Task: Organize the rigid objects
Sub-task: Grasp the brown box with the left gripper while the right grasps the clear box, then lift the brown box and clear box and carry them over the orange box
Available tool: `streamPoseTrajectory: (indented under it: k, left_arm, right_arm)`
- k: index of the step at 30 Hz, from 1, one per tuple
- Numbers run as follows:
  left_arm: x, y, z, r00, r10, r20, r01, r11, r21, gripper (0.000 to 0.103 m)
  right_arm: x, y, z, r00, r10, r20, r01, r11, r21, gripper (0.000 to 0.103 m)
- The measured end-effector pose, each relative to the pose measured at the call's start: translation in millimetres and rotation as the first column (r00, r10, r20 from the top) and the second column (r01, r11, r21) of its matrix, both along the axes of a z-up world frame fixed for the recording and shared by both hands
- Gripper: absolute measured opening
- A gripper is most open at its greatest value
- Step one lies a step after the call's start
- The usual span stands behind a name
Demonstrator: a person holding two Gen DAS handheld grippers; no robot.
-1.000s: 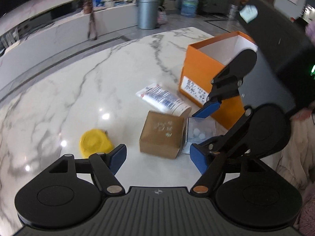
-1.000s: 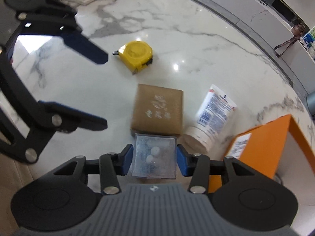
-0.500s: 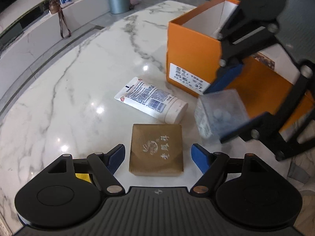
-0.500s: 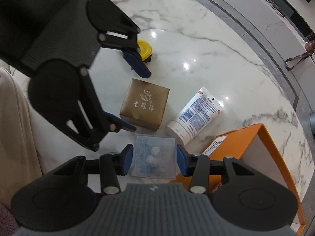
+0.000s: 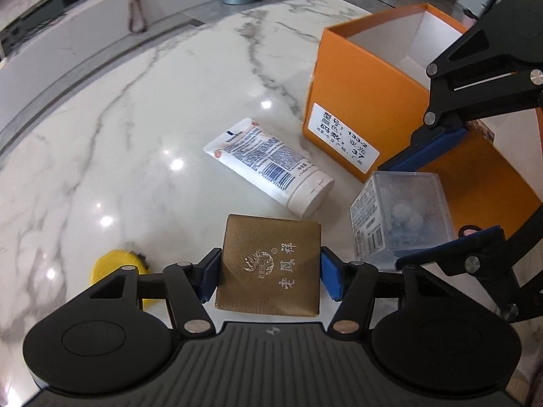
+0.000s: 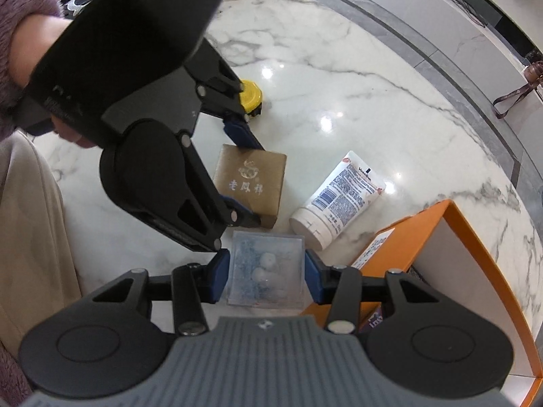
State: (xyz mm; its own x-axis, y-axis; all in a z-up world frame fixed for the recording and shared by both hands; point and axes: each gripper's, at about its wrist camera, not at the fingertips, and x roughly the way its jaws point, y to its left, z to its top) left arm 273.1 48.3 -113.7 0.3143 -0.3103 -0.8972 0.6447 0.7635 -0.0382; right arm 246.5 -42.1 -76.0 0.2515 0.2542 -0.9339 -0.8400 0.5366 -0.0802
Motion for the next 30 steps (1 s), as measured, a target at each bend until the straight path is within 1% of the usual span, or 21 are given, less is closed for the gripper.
streamPoseTrajectory:
  k: [2,5,9,11,14,19,22,24,28,30]
  left_arm:
    - [-8,3,10,0.999,0.031,0.015,-0.030,0.999,-0.009,0.068]
    - [-23,8,34,0.996,0.073,0.049,-0.071,0.997,-0.025,0.068]
    - [-43,9,74,0.991,0.100,0.092,-0.094,0.994,-0.062,0.068]
    - [-52,5,95,0.988,0.109,0.112,-0.101,0.992,-0.070,0.069]
    - [-64,-9,124,0.983,0.094,0.156,-0.084,0.994,-0.070,0.069]
    - [-73,-43,160,0.981,0.055,0.186,-0.032,0.991,-0.127,0.069]
    - [-75,-73,170,0.977,0.015,0.213,0.014,0.991,-0.135,0.069]
    - [-74,-91,170,0.977,-0.003,0.214,0.035,0.989,-0.144,0.069]
    - [-65,-129,159,0.982,-0.026,0.185,0.058,0.983,-0.172,0.069]
    - [-59,-147,150,0.986,-0.038,0.163,0.069,0.980,-0.189,0.069]
  right_arm:
    - [-4,-1,3,1.000,0.000,0.008,0.000,1.000,0.017,0.048]
    - [-11,-5,16,1.000,-0.002,0.023,0.001,0.999,0.050,0.048]
    - [-24,-18,43,0.998,-0.007,0.069,-0.001,0.994,0.106,0.048]
    - [-30,-29,59,0.997,-0.015,0.082,0.003,0.991,0.137,0.048]
    - [-37,-51,81,0.996,-0.024,0.091,0.009,0.987,0.158,0.048]
    - [-45,-94,113,0.991,-0.050,0.127,0.033,0.991,0.133,0.048]
    - [-47,-122,122,0.986,-0.068,0.150,0.054,0.994,0.097,0.048]
    - [-43,-139,122,0.983,-0.092,0.157,0.081,0.994,0.074,0.048]
    - [-35,-178,116,0.977,-0.153,0.145,0.149,0.988,0.041,0.048]
    - [-30,-195,106,0.980,-0.145,0.137,0.144,0.989,0.017,0.048]
